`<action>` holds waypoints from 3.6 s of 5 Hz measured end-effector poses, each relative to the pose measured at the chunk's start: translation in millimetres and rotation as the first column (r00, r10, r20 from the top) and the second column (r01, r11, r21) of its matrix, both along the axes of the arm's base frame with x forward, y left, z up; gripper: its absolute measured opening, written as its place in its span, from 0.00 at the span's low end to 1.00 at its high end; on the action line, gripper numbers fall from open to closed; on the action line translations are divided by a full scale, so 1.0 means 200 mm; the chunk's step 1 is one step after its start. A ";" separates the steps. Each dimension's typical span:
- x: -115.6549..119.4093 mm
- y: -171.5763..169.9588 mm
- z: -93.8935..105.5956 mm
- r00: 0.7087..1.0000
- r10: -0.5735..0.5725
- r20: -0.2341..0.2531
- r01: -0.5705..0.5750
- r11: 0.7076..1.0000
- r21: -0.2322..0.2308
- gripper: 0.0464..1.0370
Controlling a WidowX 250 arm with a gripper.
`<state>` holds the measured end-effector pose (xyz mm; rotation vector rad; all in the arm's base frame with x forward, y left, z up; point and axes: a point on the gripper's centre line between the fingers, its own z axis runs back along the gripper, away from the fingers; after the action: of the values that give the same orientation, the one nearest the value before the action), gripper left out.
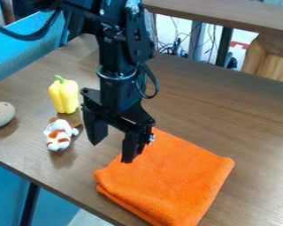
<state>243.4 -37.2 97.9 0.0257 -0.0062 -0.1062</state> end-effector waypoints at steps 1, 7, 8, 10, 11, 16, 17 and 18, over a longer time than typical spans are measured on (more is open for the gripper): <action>-0.01 0.00 -0.03 1.000 0.001 -0.025 -0.001 1.000 0.001 0.97; 0.20 -0.22 -0.38 0.996 0.031 -0.087 -0.041 0.992 -0.117 0.97; 0.39 -0.26 -0.36 0.999 0.034 -0.028 -0.038 0.992 -0.124 0.97; 0.75 -0.45 -0.34 0.998 0.044 -0.052 -0.049 0.994 -0.093 0.96; 0.81 -0.48 -0.31 0.998 0.038 -0.048 -0.044 0.993 -0.114 0.96; 0.28 0.12 0.30 0.974 0.111 0.199 -0.100 0.993 -0.065 0.96; 0.21 0.34 0.23 0.984 0.153 0.091 -0.155 0.988 0.014 0.96; 0.14 0.52 0.07 0.983 0.175 -0.047 -0.168 0.978 0.123 0.96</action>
<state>270.8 66.4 112.5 0.1419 0.0599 0.0658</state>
